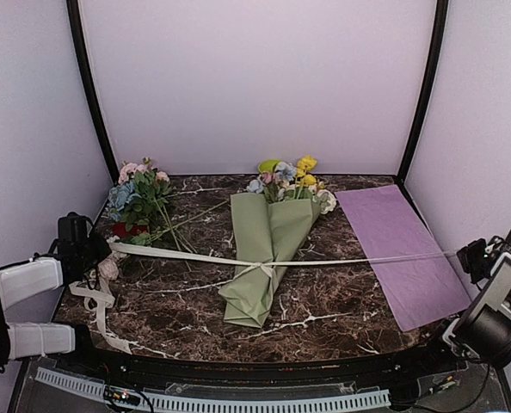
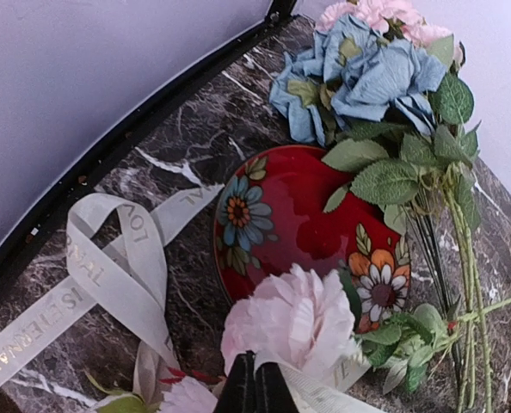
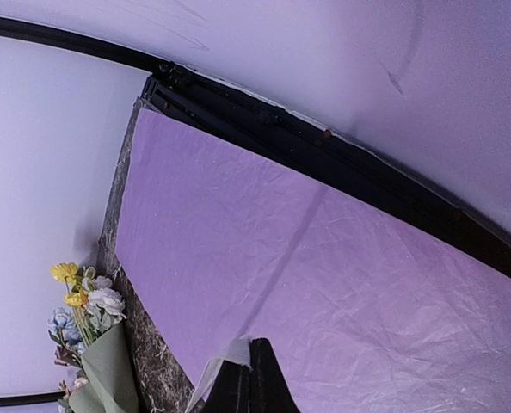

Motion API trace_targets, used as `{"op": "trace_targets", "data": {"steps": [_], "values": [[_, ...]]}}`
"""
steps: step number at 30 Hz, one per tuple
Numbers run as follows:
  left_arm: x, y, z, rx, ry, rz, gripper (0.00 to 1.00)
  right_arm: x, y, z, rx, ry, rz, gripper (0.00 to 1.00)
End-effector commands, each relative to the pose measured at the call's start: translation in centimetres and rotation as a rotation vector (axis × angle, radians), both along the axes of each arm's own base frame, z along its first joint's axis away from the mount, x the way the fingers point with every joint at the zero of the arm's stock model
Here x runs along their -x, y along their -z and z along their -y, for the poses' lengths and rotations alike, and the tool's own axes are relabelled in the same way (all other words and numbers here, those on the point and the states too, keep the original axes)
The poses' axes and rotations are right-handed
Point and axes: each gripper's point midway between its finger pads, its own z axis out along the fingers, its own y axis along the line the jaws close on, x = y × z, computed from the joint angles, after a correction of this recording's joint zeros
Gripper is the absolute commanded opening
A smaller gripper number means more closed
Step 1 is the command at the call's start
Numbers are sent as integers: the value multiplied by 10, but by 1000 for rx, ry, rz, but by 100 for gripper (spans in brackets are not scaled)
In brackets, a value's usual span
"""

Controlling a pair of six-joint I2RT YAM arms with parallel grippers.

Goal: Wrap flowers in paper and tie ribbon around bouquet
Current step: Tie the ribbon around the folded bouquet.

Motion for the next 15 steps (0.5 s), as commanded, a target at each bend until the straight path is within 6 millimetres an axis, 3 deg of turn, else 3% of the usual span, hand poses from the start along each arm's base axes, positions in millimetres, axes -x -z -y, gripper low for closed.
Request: {"op": "trace_targets", "data": {"steps": [1,4,7,9,11,15], "values": [[16,-10,-40,-17,-204,45,0,27,-2,65,119,289,-69,0],[15,-9,-35,-9,-167,64,0,20,-7,61,129,248,-49,0],[-7,-23,16,48,72,138,0,4,-21,44,215,158,-65,0],[-18,-39,61,10,243,174,0,-12,-33,23,267,81,-38,0],[-23,-43,93,-7,335,165,0,-24,-35,-1,296,12,-55,0],[-27,-36,113,4,378,122,0,-42,-33,-53,311,-129,-72,0]]}}
